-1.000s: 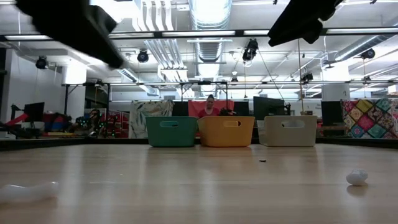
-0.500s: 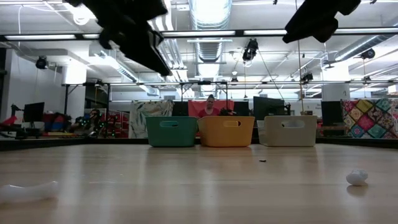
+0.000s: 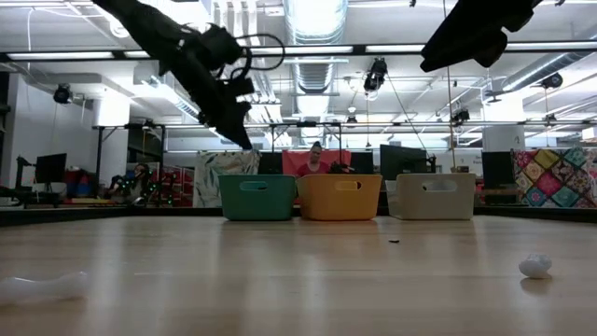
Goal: Sort Halloween decoration
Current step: Put the white bone toy into the blue bin
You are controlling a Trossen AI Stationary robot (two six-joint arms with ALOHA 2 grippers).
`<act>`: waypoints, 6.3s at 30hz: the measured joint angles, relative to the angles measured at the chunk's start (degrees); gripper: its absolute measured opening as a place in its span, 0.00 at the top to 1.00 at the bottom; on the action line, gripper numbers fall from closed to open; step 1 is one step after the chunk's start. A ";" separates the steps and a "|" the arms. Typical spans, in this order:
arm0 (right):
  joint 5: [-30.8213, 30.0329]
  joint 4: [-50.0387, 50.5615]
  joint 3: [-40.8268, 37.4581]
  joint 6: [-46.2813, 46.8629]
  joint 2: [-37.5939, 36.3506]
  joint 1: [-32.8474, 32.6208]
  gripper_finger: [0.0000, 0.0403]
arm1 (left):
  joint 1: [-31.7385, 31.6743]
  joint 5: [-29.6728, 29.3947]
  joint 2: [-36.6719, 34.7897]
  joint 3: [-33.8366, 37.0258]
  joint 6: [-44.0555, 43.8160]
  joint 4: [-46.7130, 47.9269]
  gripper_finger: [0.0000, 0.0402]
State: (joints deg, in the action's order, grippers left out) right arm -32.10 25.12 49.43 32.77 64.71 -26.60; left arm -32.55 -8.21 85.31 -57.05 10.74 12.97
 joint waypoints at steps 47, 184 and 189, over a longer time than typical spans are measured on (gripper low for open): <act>0.48 -0.71 -0.04 5.65 0.69 0.10 0.68 | 4.61 -2.76 13.48 -21.34 -1.04 19.76 0.75; 24.76 -25.45 31.00 -36.73 37.68 41.70 0.97 | 70.09 -43.36 -5.25 10.07 -44.56 7.19 0.75; 26.71 -25.29 34.72 -35.96 40.78 45.02 0.97 | 69.96 -45.07 -8.09 10.07 -44.54 11.14 0.75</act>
State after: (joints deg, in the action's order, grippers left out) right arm -5.39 -0.16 84.15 -3.19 105.49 18.41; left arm 37.41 -53.28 77.22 -46.98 -33.80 24.11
